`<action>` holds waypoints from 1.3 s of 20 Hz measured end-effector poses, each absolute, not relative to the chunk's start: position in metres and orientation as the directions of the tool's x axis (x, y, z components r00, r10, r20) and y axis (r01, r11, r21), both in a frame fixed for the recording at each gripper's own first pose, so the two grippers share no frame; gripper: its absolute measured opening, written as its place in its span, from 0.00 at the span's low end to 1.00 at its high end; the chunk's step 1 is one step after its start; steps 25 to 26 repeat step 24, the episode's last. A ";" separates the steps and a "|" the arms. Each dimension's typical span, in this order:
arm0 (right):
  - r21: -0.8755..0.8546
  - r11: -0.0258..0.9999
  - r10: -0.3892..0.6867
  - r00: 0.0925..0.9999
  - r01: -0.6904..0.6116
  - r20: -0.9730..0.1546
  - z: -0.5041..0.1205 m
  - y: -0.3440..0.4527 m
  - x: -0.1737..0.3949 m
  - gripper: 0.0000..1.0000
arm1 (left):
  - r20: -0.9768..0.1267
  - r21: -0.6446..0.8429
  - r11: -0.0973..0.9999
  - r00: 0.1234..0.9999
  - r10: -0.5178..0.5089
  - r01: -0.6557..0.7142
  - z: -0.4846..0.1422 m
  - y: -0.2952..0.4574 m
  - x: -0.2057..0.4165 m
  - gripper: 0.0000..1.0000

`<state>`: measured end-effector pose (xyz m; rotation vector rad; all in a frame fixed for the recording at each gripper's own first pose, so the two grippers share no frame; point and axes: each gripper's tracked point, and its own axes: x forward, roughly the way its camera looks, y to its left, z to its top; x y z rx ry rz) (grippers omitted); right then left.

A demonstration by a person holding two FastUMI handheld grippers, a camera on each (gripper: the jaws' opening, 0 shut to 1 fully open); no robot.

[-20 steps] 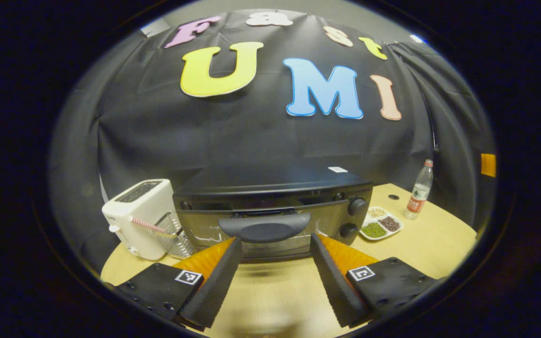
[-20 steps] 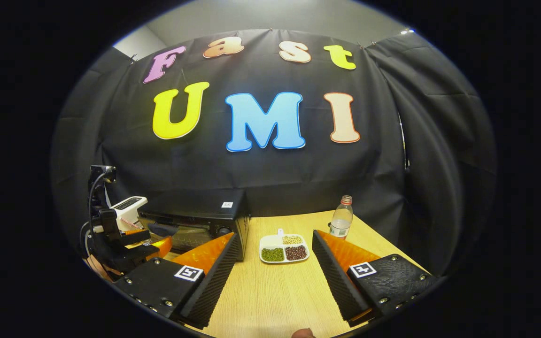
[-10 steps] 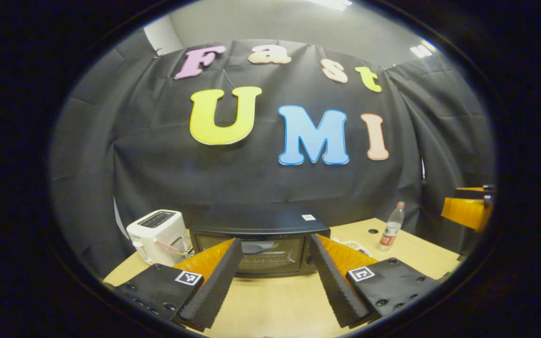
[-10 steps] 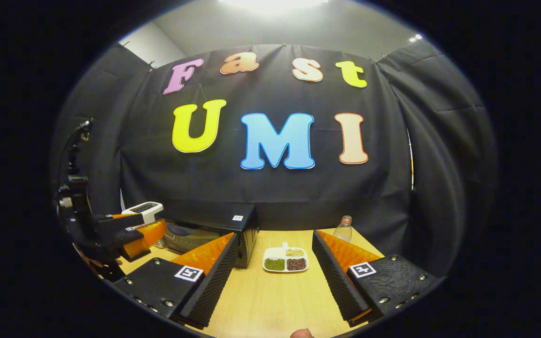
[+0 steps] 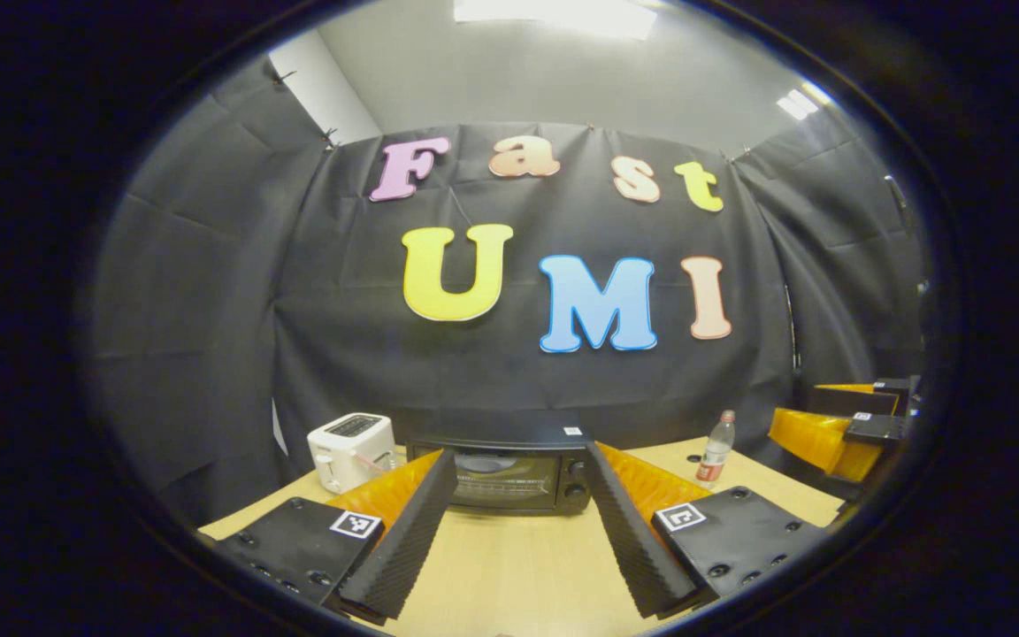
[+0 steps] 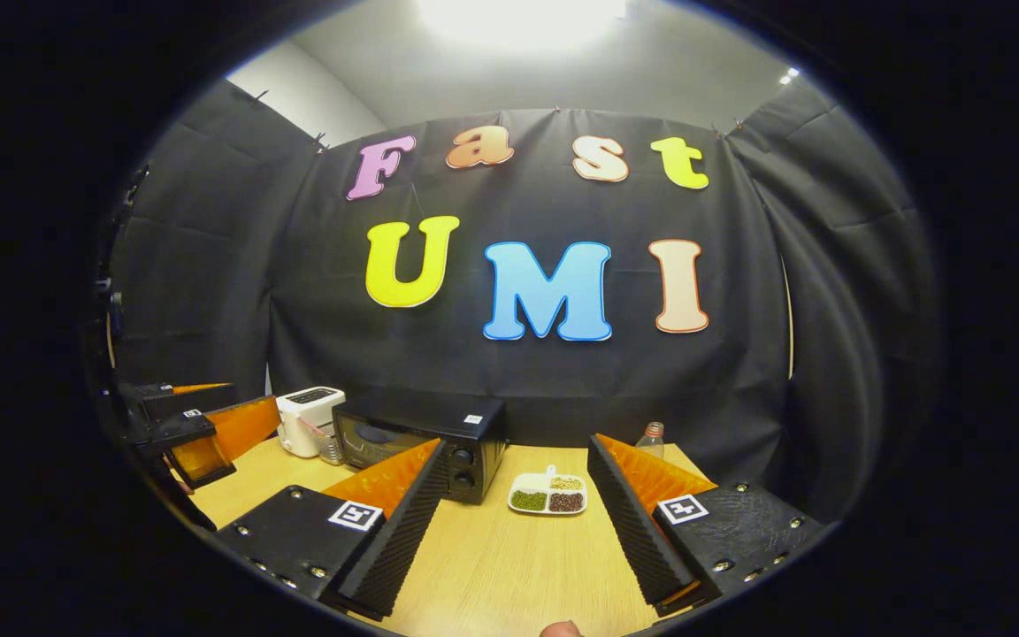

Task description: Open the electric oven with the left hand, put the food in, and close the electric oven.

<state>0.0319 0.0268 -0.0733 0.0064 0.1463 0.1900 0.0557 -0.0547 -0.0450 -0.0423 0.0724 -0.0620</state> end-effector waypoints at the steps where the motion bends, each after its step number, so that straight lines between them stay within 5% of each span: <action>1: 0.032 0.984 0.180 0.975 -0.178 -0.130 -0.068 0.026 0.029 0.98 | -0.065 -0.040 0.997 0.996 -0.062 0.060 -0.041 -0.054 0.047 1.00; 5: 0.056 0.987 0.157 0.984 -0.153 -0.080 -0.053 0.033 0.020 0.97 | -0.027 -0.006 0.998 0.998 -0.057 0.056 -0.024 -0.044 0.015 0.90; 8: 0.051 0.986 0.162 0.985 -0.158 -0.066 -0.047 0.044 0.010 0.97 | -0.012 -0.008 0.998 0.998 -0.055 0.055 -0.015 -0.031 0.004 1.00; 17: 0.053 0.986 0.159 0.986 -0.157 -0.048 -0.038 0.073 -0.006 0.97 | 0.021 -0.006 0.999 0.999 -0.044 0.044 0.005 0.011 -0.009 1.00; 19: 0.053 0.986 0.163 0.985 -0.160 -0.050 -0.037 0.079 -0.005 0.98 | 0.023 -0.018 0.999 0.999 -0.038 0.039 0.007 0.018 -0.009 0.90; 21: 0.049 0.986 0.164 0.985 -0.162 -0.046 -0.035 0.082 -0.006 0.98 | 0.025 -0.021 0.999 0.999 -0.035 0.035 0.007 0.022 -0.010 1.00; 26: 0.042 0.985 0.167 0.985 -0.165 -0.041 -0.033 0.086 -0.013 0.98 | 0.031 -0.023 0.999 0.999 -0.031 0.032 0.009 0.026 -0.013 1.00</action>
